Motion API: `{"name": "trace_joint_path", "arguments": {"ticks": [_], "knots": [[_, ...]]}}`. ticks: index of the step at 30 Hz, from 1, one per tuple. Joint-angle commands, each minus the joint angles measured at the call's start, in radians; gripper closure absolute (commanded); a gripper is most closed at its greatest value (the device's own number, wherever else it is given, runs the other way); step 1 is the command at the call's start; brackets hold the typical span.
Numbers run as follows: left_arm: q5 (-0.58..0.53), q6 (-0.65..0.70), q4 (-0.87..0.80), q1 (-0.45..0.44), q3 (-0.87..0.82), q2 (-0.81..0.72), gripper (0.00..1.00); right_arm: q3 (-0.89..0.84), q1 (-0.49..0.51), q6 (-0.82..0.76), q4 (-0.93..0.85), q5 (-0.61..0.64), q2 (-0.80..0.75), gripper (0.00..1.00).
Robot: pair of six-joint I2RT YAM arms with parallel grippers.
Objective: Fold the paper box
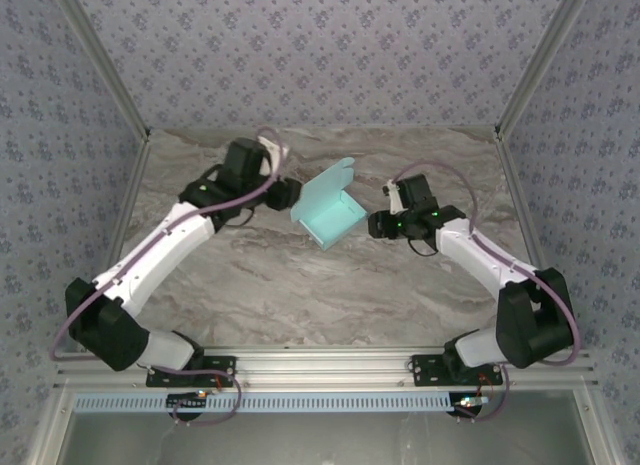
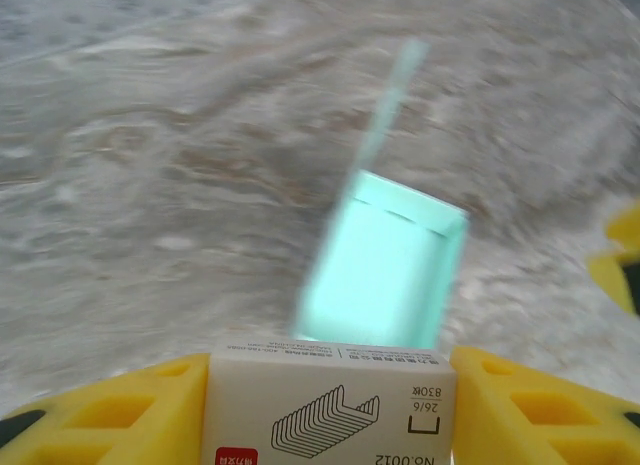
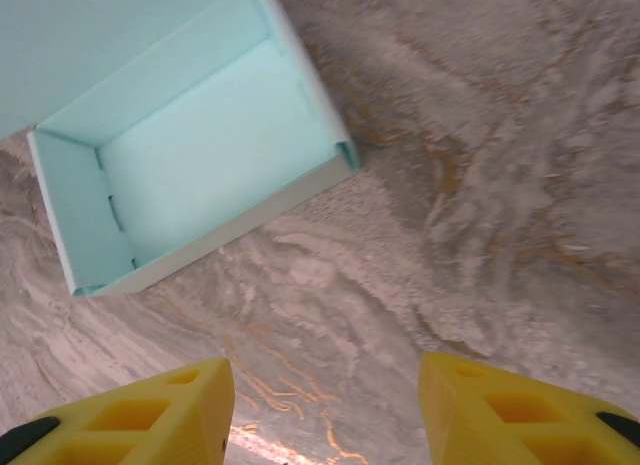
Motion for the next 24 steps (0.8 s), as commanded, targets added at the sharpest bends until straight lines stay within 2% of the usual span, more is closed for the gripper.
{"name": "trace_joint_path", "arguments": {"ticks": [1, 4, 7, 15, 24], "knots": [[-0.054, 0.021, -0.007, -0.113, 0.026, 0.066, 0.43, -0.025, -0.059, -0.024, -0.052, -0.001, -0.056, 0.46], [-0.075, 0.052, -0.015, -0.186, 0.08, 0.162, 0.43, -0.057, -0.111, -0.023, -0.057, -0.006, -0.088, 0.46], [-0.082, 0.059, -0.022, -0.2, 0.134, 0.272, 0.43, -0.087, -0.131, -0.02, -0.055, -0.007, -0.113, 0.45], [-0.152, 0.087, -0.017, -0.18, 0.242, 0.511, 0.44, -0.13, -0.13, -0.015, -0.043, -0.007, -0.139, 0.45], [-0.175, 0.076, -0.006, -0.151, 0.3, 0.632, 0.43, -0.146, -0.13, -0.01, -0.029, -0.02, -0.137, 0.45]]}}
